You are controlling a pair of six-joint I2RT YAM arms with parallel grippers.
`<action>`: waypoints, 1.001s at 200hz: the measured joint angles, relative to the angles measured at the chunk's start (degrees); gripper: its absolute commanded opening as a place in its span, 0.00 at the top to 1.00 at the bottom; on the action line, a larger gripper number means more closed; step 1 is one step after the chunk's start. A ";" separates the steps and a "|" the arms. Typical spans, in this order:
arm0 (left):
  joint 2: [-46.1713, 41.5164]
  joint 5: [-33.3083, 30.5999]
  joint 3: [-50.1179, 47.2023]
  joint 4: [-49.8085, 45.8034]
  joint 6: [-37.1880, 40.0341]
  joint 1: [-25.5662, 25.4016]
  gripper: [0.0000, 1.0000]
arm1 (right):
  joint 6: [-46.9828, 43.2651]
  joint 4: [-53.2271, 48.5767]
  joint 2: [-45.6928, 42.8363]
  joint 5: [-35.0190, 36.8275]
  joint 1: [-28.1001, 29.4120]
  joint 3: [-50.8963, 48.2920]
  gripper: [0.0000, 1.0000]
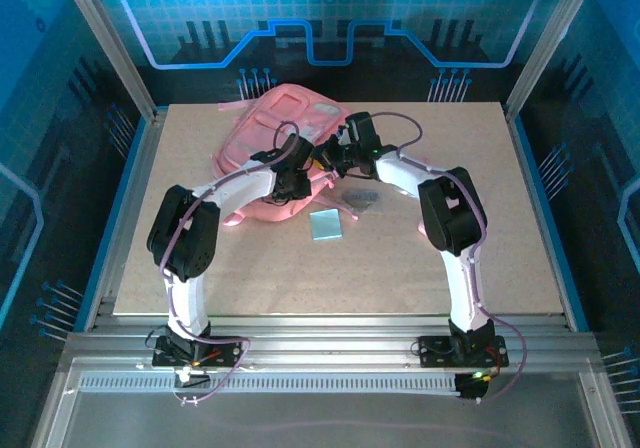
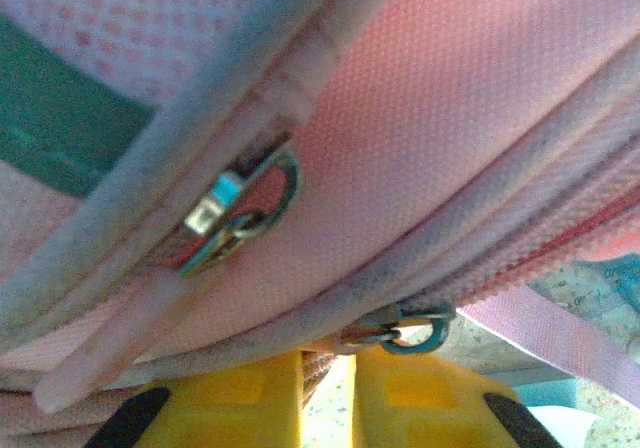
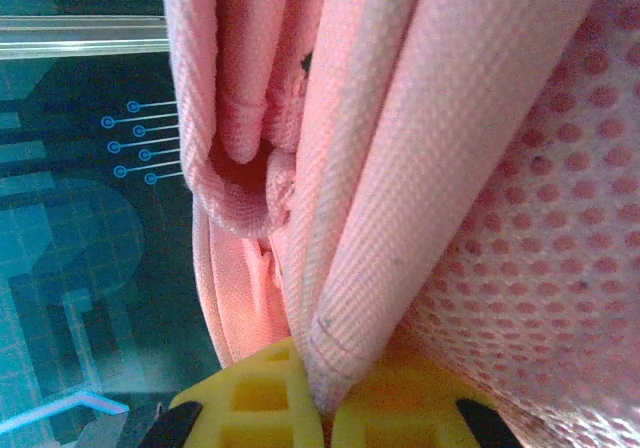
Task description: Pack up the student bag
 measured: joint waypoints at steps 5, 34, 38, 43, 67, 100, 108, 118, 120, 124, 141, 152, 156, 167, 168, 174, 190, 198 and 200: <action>0.00 -0.04 -0.11 0.20 0.31 0.00 0.97 | 0.02 0.28 0.00 0.04 0.00 -0.17 1.00; 0.00 -0.66 -0.33 0.70 1.11 0.00 1.00 | -0.02 0.96 0.00 0.07 -0.02 -0.46 1.00; 0.00 -0.74 -0.33 0.68 1.18 0.00 1.00 | -0.02 0.96 0.00 0.07 -0.02 -0.46 1.00; 0.00 -0.87 -0.33 0.66 1.31 0.00 1.00 | -0.02 1.01 0.00 0.07 -0.02 -0.46 1.00; 0.00 -1.18 -0.31 0.44 2.25 0.00 1.00 | -0.04 1.11 0.00 0.00 -0.07 -0.46 1.00; -1.57 -1.29 -0.76 -0.33 4.33 0.00 1.00 | -0.70 1.05 0.00 -0.46 -0.13 -0.39 1.00; -2.80 -1.27 -1.44 -0.31 4.90 0.02 1.00 | -0.94 0.79 0.00 -0.76 -0.17 -0.20 1.00; -4.50 -0.96 -2.34 -0.04 5.79 0.15 1.00 | -1.42 0.48 -0.02 -1.22 -0.20 0.09 1.00; -4.87 -0.87 -2.56 0.04 5.84 0.24 1.00 | -1.44 0.33 -0.02 -1.33 -0.20 0.17 1.00; -5.64 -0.66 -2.91 0.20 6.14 0.35 1.00 | -1.60 0.17 -0.02 -1.46 -0.22 0.31 1.00; -8.90 0.74 -4.39 1.46 7.04 1.60 1.00 | -2.25 -0.96 -0.04 -1.66 -0.26 0.83 1.00; -10.49 1.62 -4.68 2.14 7.21 2.54 1.00 | -2.75 -1.84 -0.04 -1.79 -0.35 1.07 1.00; -10.99 1.79 -4.68 2.51 7.30 2.93 1.00 | -2.97 -2.05 -0.04 -1.84 -0.37 1.11 1.00; -11.91 2.47 -4.68 3.39 7.37 3.69 1.00 | -3.37 -2.67 -0.04 -1.92 -0.48 1.33 1.00; -12.04 2.49 -4.68 3.45 7.37 3.80 1.00 | -3.39 -2.71 -0.04 -1.92 -0.48 1.36 1.00; -12.39 2.69 -4.68 3.72 7.39 4.15 1.00 | -3.58 -2.91 -0.04 -2.01 -0.50 1.42 1.00; -12.76 3.80 -4.68 3.89 7.39 4.63 1.00 | -3.91 -3.41 -0.04 -2.03 -0.50 1.77 1.00; -12.74 4.85 -4.68 4.09 7.30 4.66 0.87 | -3.93 -3.52 -0.04 -2.03 -0.50 1.90 1.00; -12.74 5.22 -4.68 4.15 7.30 4.68 0.83 | -3.93 -3.52 -0.04 -2.05 -0.50 1.90 1.00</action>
